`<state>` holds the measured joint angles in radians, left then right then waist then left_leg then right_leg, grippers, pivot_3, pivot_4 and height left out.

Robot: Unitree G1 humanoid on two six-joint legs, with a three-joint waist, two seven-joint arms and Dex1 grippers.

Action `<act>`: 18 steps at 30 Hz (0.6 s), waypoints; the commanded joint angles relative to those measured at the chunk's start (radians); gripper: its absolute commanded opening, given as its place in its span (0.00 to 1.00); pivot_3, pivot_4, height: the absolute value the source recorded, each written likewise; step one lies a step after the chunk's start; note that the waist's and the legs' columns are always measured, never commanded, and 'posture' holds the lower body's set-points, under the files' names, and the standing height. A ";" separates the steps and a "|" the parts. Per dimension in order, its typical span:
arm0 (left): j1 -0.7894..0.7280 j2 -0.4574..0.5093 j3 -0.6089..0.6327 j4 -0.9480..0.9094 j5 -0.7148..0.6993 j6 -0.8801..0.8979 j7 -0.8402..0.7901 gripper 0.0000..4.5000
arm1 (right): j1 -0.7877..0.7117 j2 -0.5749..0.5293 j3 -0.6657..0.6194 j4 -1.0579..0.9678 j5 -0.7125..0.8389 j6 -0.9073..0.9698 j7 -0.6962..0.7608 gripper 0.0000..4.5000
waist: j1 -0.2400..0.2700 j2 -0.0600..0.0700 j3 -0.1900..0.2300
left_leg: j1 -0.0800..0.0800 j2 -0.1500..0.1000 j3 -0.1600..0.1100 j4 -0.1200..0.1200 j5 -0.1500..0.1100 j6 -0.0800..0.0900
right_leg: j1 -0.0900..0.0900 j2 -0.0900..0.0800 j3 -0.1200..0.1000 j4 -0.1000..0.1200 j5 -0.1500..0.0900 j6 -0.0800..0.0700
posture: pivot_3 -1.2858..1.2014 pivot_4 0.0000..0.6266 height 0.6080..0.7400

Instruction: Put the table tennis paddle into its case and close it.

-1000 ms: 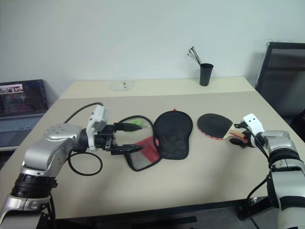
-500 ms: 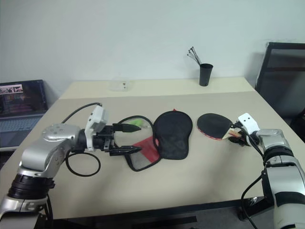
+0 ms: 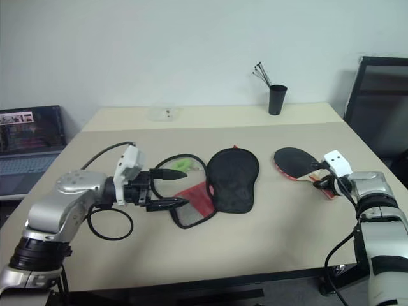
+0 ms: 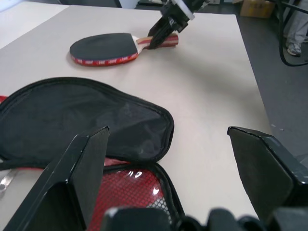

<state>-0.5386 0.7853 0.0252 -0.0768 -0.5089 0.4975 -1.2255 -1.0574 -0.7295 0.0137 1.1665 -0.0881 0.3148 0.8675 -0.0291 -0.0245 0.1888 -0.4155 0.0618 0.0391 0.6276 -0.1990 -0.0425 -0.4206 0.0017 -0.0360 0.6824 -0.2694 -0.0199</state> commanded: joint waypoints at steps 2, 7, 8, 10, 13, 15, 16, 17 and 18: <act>0.012 0.014 0.042 -0.053 -0.019 -0.005 0.015 0.96 | 0.030 -0.022 -0.093 -0.336 0.122 0.194 0.033 0.22 | -0.004 0.000 0.000 | 0.000 0.001 0.000 0.000 0.000 0.000 | 0.000 0.000 0.001 0.000 0.000 0.000 | 0.52 0.24 1.00; 0.041 0.012 0.060 -0.064 -0.027 -0.010 0.021 0.96 | 0.237 0.161 -0.215 -0.971 0.292 0.659 -0.144 0.22 | -0.004 0.000 0.000 | 0.000 0.003 -0.001 -0.001 0.000 0.000 | 0.000 -0.001 0.000 0.001 0.000 0.000 | 0.52 0.24 1.00; 0.044 0.012 0.063 -0.064 -0.028 -0.009 0.021 0.96 | 0.267 0.222 -0.227 -1.070 0.310 0.729 -0.195 0.22 | -0.005 0.000 0.000 | 0.001 0.004 -0.001 0.000 0.000 0.000 | -0.001 -0.001 0.001 0.002 0.000 0.000 | 0.52 0.24 1.00; 0.046 0.013 0.066 -0.061 -0.028 -0.009 0.019 0.96 | 0.297 0.368 -0.261 -1.207 0.327 0.834 -0.321 0.22 | -0.004 0.000 0.000 | 0.001 0.003 -0.002 0.000 0.000 0.000 | -0.002 -0.001 0.000 0.006 0.000 0.000 | 0.52 0.24 1.00; 0.041 0.013 0.064 -0.053 -0.026 -0.011 0.017 0.96 | 0.302 0.522 -0.283 -1.300 0.333 0.910 -0.455 0.22 | 0.000 0.001 0.000 | 0.001 0.002 -0.002 0.001 0.000 -0.001 | -0.003 -0.001 -0.001 0.009 0.000 0.000 | 0.52 0.24 1.00; 0.035 0.012 0.061 -0.048 -0.023 -0.013 0.016 0.96 | 0.285 0.647 -0.289 -1.313 0.340 0.920 -0.546 0.22 | 0.003 0.000 0.000 | 0.001 0.001 -0.002 0.001 0.000 -0.001 | -0.002 -0.001 -0.001 0.009 0.000 0.000 | 0.52 0.24 1.00; 0.032 0.011 0.058 -0.046 -0.021 -0.014 0.016 0.96 | 0.282 0.681 -0.283 -1.314 0.340 0.916 -0.573 0.22 | 0.004 0.000 0.000 | 0.001 0.000 -0.003 0.002 0.000 -0.001 | -0.002 -0.001 -0.001 0.009 0.000 0.000 | 0.52 0.24 1.00; 0.031 0.010 0.058 -0.045 -0.020 -0.016 0.016 0.96 | 0.280 0.709 -0.276 -1.309 0.339 0.909 -0.595 0.22 | 0.004 0.000 0.000 | 0.000 0.000 -0.003 0.002 0.000 -0.001 | -0.002 -0.001 -0.001 0.009 0.000 0.000 | 0.52 0.24 1.00; 0.032 0.010 0.058 -0.045 -0.020 -0.017 0.016 0.96 | 0.281 0.727 -0.268 -1.302 0.337 0.899 -0.612 0.22 | 0.004 0.000 0.000 | 0.000 0.000 -0.002 0.002 0.000 -0.001 | -0.002 -0.002 -0.001 0.009 0.000 0.000 | 0.52 0.24 1.00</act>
<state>-0.4898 0.7863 0.0581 -0.1073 -0.5139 0.4943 -1.2100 -0.7491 -0.0093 -0.2490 -0.0924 0.2356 1.2374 0.2929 -0.0252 -0.0244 0.1886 -0.4158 0.0618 0.0366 0.6296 -0.1988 -0.0430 -0.4227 0.0000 -0.0371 0.6906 -0.2695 -0.0196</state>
